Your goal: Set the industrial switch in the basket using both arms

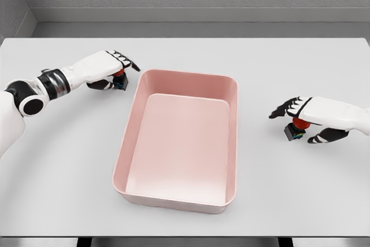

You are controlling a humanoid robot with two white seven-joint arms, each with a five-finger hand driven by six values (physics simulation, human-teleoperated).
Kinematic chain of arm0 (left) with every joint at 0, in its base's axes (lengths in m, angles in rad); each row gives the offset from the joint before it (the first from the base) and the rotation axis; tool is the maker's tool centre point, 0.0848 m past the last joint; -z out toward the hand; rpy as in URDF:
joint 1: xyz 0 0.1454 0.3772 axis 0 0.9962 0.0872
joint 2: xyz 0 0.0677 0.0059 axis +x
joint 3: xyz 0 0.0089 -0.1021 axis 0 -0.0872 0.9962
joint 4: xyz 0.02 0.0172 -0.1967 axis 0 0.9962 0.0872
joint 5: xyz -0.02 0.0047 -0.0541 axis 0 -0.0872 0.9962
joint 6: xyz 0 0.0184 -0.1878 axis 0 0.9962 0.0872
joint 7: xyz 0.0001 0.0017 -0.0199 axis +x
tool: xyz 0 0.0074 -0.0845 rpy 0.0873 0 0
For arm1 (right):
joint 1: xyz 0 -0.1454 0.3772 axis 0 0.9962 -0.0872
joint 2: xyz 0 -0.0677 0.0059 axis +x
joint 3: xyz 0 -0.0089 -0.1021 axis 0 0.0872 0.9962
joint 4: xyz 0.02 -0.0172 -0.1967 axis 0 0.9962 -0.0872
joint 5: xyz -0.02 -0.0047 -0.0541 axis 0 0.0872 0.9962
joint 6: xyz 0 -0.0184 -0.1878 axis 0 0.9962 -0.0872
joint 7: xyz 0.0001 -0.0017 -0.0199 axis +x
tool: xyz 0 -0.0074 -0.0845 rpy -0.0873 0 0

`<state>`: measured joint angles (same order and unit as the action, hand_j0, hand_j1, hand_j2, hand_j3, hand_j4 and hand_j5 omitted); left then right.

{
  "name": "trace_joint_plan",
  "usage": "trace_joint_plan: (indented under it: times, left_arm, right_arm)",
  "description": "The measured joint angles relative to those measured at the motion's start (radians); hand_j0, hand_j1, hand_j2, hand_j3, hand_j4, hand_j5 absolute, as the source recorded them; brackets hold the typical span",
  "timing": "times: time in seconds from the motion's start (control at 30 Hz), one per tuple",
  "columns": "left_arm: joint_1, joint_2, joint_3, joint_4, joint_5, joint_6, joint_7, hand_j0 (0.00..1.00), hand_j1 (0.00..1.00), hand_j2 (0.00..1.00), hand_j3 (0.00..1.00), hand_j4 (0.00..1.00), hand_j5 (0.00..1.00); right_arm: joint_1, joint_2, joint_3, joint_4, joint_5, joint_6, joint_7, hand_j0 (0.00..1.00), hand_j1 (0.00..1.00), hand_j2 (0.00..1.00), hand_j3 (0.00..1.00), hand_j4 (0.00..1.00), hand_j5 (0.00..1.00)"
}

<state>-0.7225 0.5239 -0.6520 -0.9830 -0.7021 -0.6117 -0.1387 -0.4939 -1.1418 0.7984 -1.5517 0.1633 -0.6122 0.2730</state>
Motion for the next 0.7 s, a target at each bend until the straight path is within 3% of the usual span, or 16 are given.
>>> trace_joint_plan:
  times: [0.17,0.4,0.7]
  left_arm:
    - [0.0,0.004,0.001,0.001,0.004,0.0,0.0,0.48,0.48,0.48,0.48,0.48,0.48]
    - [0.002,0.011,0.008,-0.031,0.027,0.0,-0.002,0.32,0.32,0.32,0.32,0.32,0.32]
    - [-0.009,0.083,0.007,-0.147,0.098,0.0,-0.009,0.32,0.32,0.32,0.32,0.32,0.32]
  right_arm:
    - [0.0,0.003,0.0,0.016,0.002,0.0,0.0,0.86,0.86,0.86,0.86,0.86,0.86]
    - [0.002,0.02,0.003,0.036,0.009,0.0,0.002,0.84,0.84,0.84,0.84,0.84,0.84]
    - [0.003,0.038,0.003,0.063,0.019,0.0,0.004,0.8,0.8,0.8,0.8,0.8,0.8]
